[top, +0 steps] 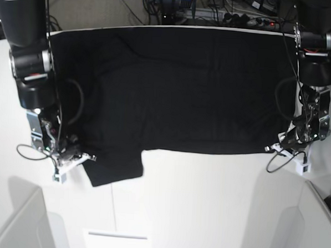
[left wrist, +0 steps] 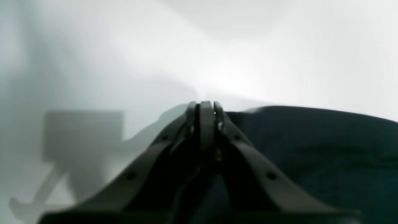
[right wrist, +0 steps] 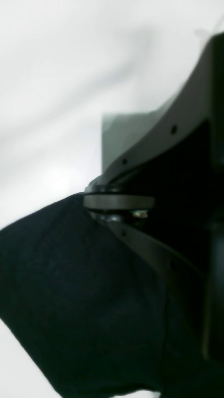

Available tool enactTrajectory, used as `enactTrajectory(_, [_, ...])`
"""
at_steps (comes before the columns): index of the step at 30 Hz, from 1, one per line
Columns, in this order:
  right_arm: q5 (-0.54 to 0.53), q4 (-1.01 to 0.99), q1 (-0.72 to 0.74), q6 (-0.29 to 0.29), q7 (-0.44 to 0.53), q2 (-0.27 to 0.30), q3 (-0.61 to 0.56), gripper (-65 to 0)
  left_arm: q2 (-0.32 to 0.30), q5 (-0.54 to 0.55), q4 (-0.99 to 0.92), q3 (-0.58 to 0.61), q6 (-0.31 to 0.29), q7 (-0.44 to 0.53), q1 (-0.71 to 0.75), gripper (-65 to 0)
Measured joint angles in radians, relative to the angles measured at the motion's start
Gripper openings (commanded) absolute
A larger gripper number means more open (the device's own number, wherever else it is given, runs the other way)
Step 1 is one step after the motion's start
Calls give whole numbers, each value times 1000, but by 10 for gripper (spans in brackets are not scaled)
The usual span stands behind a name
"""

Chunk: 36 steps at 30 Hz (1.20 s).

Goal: Fold the T-shirt properly
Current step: 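Move the left gripper to the other hem corner, then grasp both hem corners and lift them toward the collar edge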

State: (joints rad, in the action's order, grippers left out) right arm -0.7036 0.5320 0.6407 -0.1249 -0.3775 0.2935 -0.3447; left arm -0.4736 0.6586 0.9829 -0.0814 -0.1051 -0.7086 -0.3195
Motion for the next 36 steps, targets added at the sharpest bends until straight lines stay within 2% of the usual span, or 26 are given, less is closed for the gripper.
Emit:
enactTrajectory(4, [5, 154, -76, 5, -103, 6, 140, -650, -19, -9, 84, -68, 15, 0, 43, -650])
enactTrajectory(9, [5, 233, -87, 2, -174, 2, 204, -650, -11, 0, 173, -74, 6, 0, 91, -650])
enactTrajectory(12, [12, 248, -108, 5, -189, 7, 208, -650, -14, -2, 242, -77, 8, -1, 136, -650])
enactTrajectory(21, [8, 451, -228, 4, -253, 29, 299, -650, 4, -5, 382, -223, 7, -8, 274, -650])
enactTrajectory(28, [9, 547, -292, 4, -308, 25, 326, -650, 5, 0, 537, -238, 3, -6, 352, -650])
enactTrajectory(31, [5, 603, -313, 4, -304, 26, 328, -650, 5, 0, 606, -244, 3, -9, 404, -650])
enactTrajectory(36, [-2, 691, -372, 4, -330, 39, 328, -650, 41, -1, 700, -347, 6, -7, 469, -650])
